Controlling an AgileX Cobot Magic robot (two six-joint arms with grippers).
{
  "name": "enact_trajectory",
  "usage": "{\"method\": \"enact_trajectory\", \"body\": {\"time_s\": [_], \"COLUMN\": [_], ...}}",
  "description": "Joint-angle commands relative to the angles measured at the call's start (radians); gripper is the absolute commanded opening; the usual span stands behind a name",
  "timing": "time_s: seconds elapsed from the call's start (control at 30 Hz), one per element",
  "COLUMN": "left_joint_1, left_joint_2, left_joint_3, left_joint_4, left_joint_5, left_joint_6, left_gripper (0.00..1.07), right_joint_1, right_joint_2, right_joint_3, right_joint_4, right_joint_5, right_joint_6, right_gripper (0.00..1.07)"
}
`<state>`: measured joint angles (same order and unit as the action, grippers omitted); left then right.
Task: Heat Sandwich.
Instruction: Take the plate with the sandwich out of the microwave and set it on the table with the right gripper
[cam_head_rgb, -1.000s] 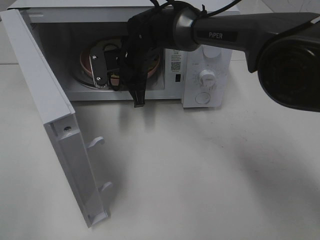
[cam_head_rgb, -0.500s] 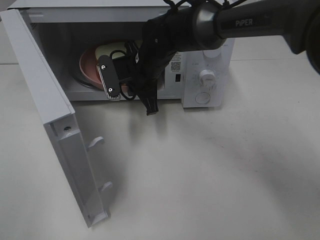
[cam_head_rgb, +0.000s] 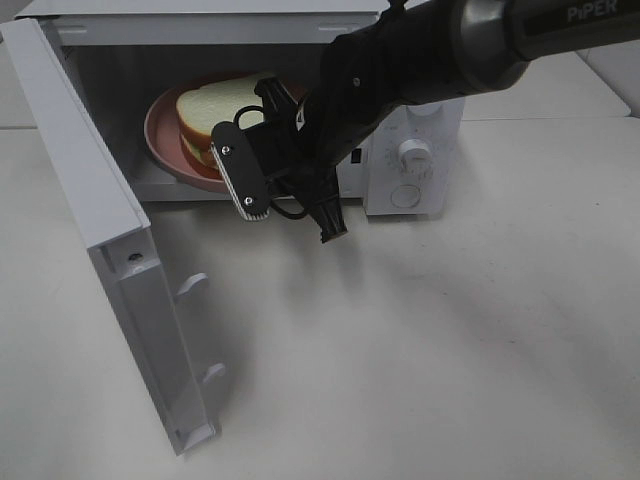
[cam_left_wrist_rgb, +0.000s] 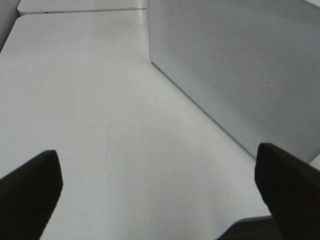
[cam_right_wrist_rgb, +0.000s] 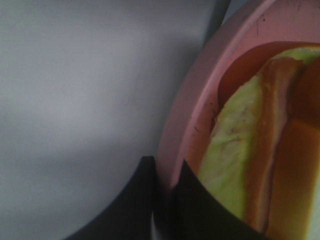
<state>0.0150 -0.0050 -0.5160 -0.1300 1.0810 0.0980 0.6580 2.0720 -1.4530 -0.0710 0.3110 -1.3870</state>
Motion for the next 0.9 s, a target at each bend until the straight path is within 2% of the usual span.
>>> {"method": "enact_trajectory", "body": {"time_s": [0.03,0.37,0.9], "left_joint_1": [0.003,0.003,0.003], "left_joint_2": [-0.008,-0.008,-0.008], "left_joint_3": [0.001,0.001,0.001], "left_joint_4": [-0.007,-0.007,-0.007], "left_joint_5": [-0.01,-0.01,-0.01], "left_joint_6": [-0.006,-0.006,-0.006], "left_gripper": [1.0,1.0,1.0], "right_joint_1": [-0.004,0.008,0.008], "right_joint_2": [-0.061,-0.188,-0.379], "right_joint_3": [0.05,0.239,0.427], "right_joint_4": [0.005,0.054,0.083], "right_joint_5": [-0.015,-0.045,-0.06], "right_joint_6": [0.0,-0.07,-0.101], "right_gripper": [0.0,0.0,0.0]}}
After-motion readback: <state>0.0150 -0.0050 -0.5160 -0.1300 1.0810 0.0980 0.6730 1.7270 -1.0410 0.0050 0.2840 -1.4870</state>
